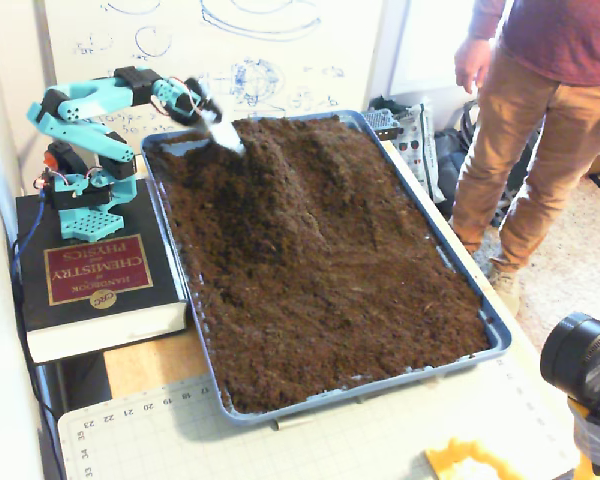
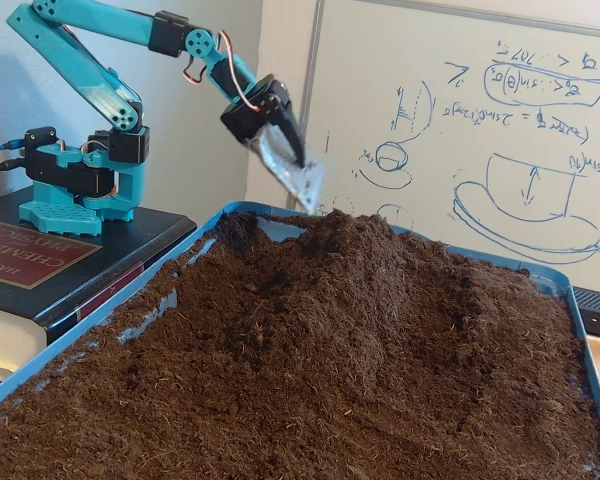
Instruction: Build a berm.
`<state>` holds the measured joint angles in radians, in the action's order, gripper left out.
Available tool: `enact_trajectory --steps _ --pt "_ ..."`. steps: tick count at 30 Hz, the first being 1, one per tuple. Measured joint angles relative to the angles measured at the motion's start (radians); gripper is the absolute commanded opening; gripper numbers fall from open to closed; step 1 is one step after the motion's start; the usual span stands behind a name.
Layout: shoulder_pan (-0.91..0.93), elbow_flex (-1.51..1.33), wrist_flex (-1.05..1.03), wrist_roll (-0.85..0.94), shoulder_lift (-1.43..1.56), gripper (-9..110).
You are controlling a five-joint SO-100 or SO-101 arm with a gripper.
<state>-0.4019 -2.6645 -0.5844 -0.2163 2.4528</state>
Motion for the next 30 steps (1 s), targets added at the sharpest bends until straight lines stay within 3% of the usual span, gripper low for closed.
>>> enact_trajectory --steps 7,18,30 --pt "-0.009 -0.089 -0.153 0.000 0.002 0" --pt "-0.118 -0.241 -0.172 -0.009 -0.075 0" --pt "-0.141 -0.259 0.163 -0.009 -0.279 0"
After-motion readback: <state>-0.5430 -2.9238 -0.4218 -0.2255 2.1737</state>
